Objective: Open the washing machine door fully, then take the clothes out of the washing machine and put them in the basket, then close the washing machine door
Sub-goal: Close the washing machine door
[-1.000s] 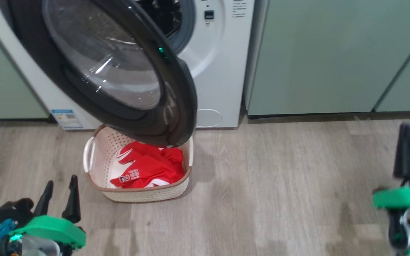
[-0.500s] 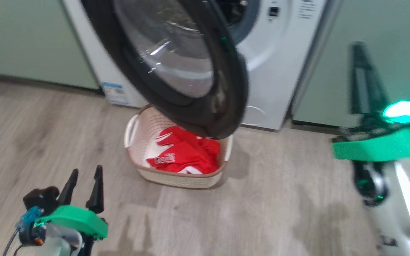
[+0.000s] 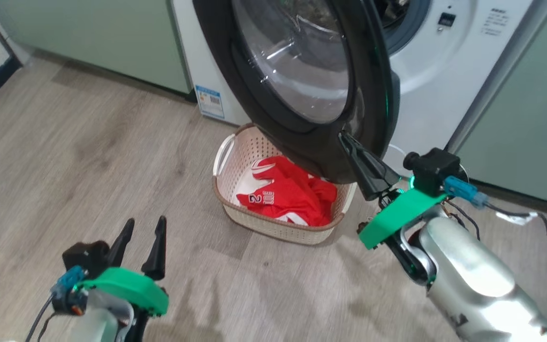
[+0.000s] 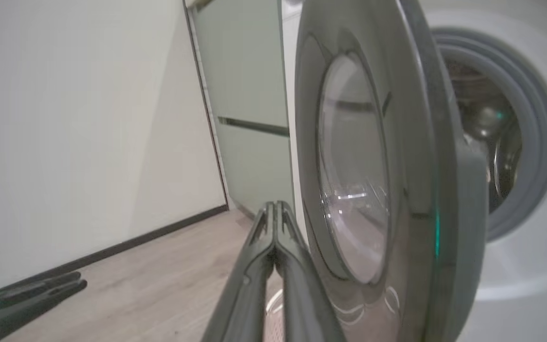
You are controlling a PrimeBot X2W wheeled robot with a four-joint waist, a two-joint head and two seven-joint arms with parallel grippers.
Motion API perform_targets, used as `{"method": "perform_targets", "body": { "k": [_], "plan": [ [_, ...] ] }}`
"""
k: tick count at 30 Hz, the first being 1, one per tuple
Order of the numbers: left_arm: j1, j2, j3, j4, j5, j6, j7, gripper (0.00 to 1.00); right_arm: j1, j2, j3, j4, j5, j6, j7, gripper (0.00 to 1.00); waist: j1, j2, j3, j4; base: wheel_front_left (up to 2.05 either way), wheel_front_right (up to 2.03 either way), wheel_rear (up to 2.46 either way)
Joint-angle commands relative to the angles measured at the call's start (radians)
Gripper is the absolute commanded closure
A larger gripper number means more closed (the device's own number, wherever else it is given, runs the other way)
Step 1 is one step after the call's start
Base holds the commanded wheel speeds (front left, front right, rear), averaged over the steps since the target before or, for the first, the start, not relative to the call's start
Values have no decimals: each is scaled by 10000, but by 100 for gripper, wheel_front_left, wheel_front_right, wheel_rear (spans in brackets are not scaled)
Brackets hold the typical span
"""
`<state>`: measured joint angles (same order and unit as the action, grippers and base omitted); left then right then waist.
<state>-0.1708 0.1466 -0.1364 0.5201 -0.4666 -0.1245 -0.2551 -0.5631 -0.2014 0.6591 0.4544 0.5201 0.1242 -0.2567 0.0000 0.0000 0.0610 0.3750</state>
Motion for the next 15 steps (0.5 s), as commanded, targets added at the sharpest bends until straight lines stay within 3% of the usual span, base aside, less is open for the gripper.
{"method": "perform_targets", "body": {
  "k": [1, 7, 15],
  "plan": [
    [-632, 36, 284, -355, 50, -61, -66, 0, -513, 30, 108, -30, 107, 65, -51, 100, 0, 0, 184, 50, 0, 0, 0],
    [-771, -130, 186, -469, 30, -61, -66, 0, -1173, 131, -207, 1242, 465, 65, -51, 100, 0, 0, 660, 36, 0, 0, 0],
    [-822, -210, 61, -522, 31, -61, -66, 0, -1598, 341, -1092, 1838, 583, 65, -51, 100, 0, 0, 1053, -77, 0, 0, 0]
  ]
}}
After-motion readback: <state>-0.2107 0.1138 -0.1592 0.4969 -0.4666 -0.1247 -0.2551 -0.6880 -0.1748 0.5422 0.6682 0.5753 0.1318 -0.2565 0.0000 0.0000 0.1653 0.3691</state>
